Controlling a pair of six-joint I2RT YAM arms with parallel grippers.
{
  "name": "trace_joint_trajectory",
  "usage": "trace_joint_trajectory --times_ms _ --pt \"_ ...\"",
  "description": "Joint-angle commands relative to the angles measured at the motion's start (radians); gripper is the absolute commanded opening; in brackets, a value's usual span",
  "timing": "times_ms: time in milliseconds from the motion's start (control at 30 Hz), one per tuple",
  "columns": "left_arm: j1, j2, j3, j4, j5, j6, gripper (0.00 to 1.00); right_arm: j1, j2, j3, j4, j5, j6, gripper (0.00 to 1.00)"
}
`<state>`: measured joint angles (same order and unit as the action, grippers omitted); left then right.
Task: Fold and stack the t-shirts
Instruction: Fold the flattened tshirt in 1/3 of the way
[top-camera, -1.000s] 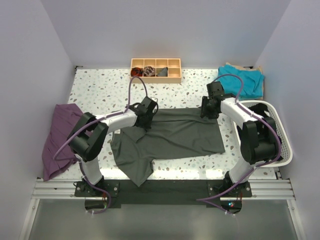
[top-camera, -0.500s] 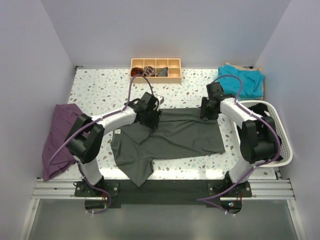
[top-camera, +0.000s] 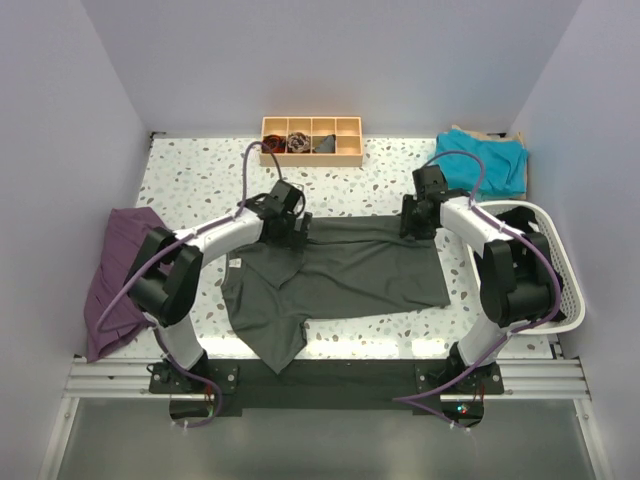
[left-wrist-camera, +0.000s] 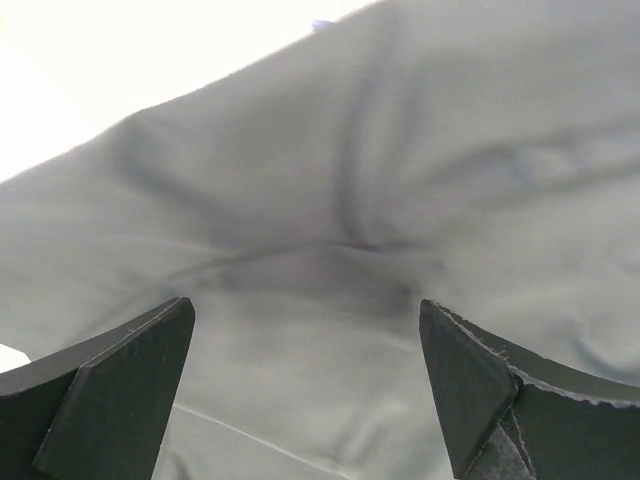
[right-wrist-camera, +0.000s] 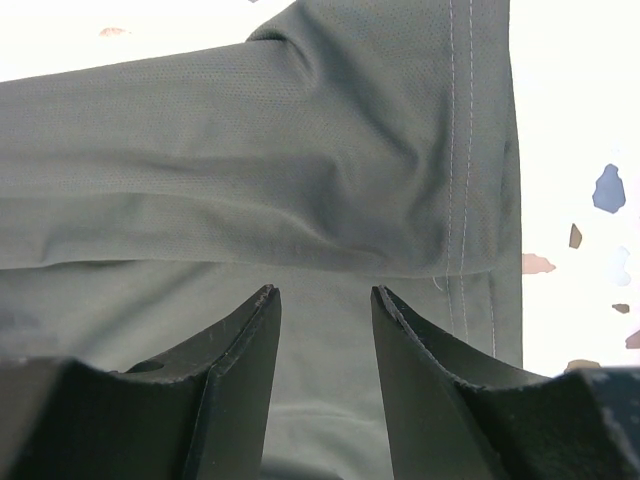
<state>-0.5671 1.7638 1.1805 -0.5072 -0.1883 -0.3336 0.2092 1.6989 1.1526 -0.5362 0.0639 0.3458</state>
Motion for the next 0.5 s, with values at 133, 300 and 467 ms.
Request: trace_joint_trajectory --times_ms 133,300,467 --pt "0.141 0.015 -0.084 0.108 -0.023 -0.010 1.00 0.002 0.143 0.088 0.038 0.066 -0.005 0.46" --pt "0.165 0.069 -0.061 0.101 -0.065 0.011 1.00 -0.002 0.263 0.166 0.019 0.158 0.028 0.46" --pt "0.207 0.140 -0.006 0.098 -0.109 0.057 1.00 -0.028 0.370 0.266 -0.021 0.240 0.041 0.46"
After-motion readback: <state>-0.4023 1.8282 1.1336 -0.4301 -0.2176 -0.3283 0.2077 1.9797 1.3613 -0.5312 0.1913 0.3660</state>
